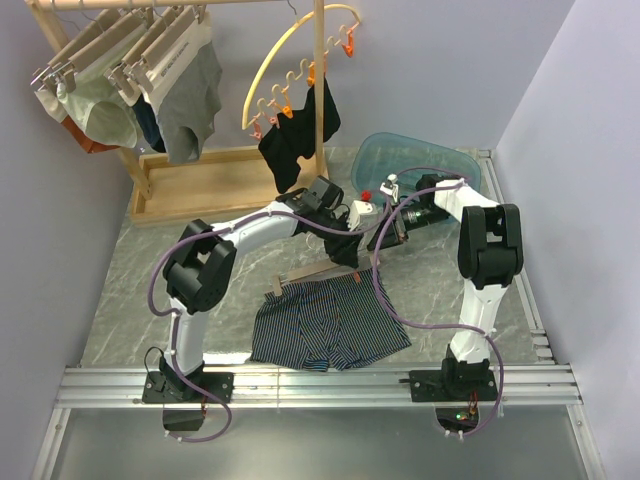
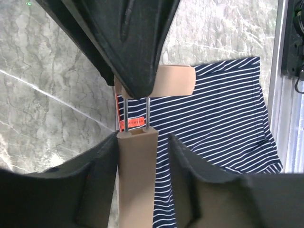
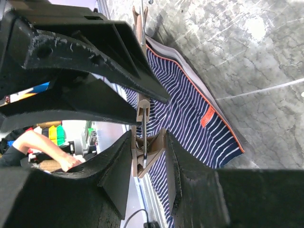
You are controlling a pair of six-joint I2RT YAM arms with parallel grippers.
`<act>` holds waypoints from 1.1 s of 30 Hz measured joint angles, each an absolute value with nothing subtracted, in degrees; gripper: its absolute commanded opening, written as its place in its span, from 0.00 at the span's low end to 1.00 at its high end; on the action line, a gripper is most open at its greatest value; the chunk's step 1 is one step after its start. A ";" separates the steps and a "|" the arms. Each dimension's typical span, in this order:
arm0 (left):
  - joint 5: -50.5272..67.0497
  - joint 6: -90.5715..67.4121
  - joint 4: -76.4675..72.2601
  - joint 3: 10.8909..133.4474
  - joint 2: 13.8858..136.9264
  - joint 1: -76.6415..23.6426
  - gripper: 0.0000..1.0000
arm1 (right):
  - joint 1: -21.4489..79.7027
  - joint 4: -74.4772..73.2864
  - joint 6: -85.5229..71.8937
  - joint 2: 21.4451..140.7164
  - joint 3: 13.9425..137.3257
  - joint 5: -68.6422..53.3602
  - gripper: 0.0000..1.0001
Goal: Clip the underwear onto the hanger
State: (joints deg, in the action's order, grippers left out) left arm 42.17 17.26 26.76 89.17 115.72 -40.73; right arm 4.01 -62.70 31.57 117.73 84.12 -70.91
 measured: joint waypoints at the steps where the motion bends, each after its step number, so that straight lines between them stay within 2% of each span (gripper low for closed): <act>1: 42.15 17.21 26.59 89.17 115.74 -40.73 0.40 | 4.03 -62.85 31.75 117.67 84.12 -71.00 0.15; 2: 42.06 17.17 26.37 89.17 115.77 -40.73 0.31 | 4.05 -62.92 31.86 117.62 84.12 -71.00 0.27; 5: 41.85 17.47 25.96 89.01 115.79 -40.73 0.20 | 4.25 -62.22 31.11 117.12 84.09 -70.48 0.39; 7: 41.67 17.56 24.75 88.42 115.77 -40.73 0.13 | 4.29 -60.99 29.56 116.38 83.83 -69.56 0.41; 11: 41.19 17.89 22.70 86.56 115.74 -40.73 0.10 | 4.36 -54.96 23.59 112.18 80.99 -65.39 0.47; 15: 40.34 18.20 22.15 84.09 115.74 -40.73 0.10 | 4.16 -51.35 19.86 107.87 79.77 -61.84 0.47; 19: 39.29 18.72 22.20 83.15 115.72 -40.73 0.10 | 3.53 -48.77 17.89 105.16 79.59 -60.20 0.33; 22: 38.94 19.18 21.91 82.65 115.15 -40.73 0.10 | 3.42 -47.64 17.32 104.86 79.29 -59.83 0.29; 33: 38.70 20.29 20.23 80.77 111.59 -40.73 0.10 | 3.40 -46.24 17.12 106.39 75.64 -62.15 0.28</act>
